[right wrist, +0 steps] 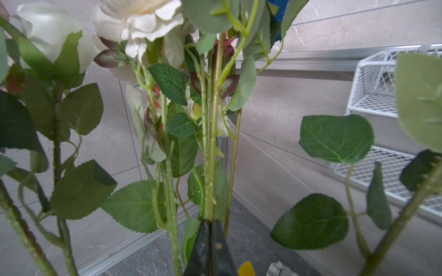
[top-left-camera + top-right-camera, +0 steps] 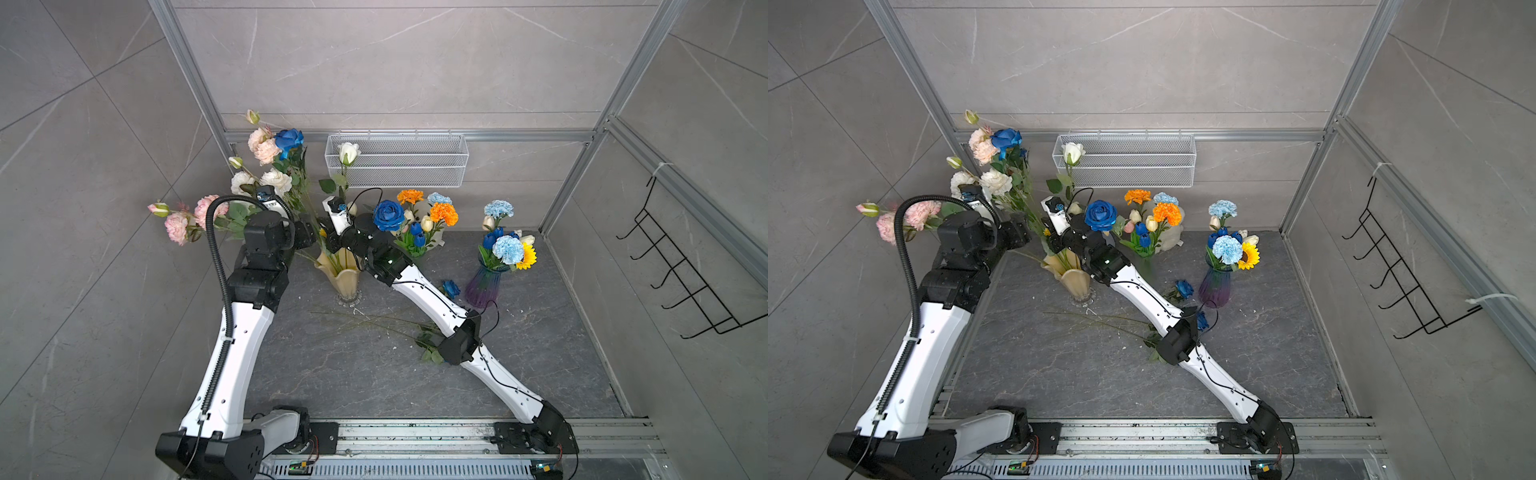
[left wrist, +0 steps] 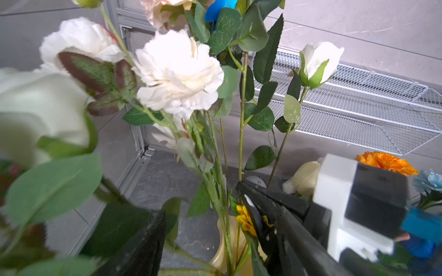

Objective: Pick out blue flowers from the vase
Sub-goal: Pick up the flower from the vase.

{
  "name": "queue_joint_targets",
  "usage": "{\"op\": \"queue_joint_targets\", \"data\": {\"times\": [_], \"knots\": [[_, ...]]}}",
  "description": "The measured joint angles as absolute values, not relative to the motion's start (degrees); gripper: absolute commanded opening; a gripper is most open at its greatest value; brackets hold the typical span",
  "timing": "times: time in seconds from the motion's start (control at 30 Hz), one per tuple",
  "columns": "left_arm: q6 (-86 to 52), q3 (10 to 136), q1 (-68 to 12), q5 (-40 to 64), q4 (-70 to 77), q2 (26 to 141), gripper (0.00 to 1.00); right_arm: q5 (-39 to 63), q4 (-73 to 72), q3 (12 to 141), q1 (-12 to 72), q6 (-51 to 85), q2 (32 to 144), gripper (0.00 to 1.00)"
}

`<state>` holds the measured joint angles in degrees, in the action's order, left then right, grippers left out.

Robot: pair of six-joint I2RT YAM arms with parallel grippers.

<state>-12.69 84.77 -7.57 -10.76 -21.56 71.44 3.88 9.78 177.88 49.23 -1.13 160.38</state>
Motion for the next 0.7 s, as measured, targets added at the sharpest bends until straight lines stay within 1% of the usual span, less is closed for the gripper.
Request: {"op": "queue_joint_targets", "data": {"times": [0.33, 0.53, 0.7], "knots": [[-15.46, 89.23, -3.46, -6.66, -20.32, 81.06, 0.77, 3.90, 10.74, 177.88, 49.23, -1.74, 158.12, 0.00], [-15.81, 92.40, -3.33, -4.34, -18.26, 83.81, 0.77, 4.10, 10.74, 177.90, 49.28, -2.17, 157.27, 0.00], [-16.27, 92.51, -3.33, -3.31, -16.73, 83.85, 0.76, 4.10, 10.96, 177.90, 49.28, -2.17, 157.27, 0.00]]}}
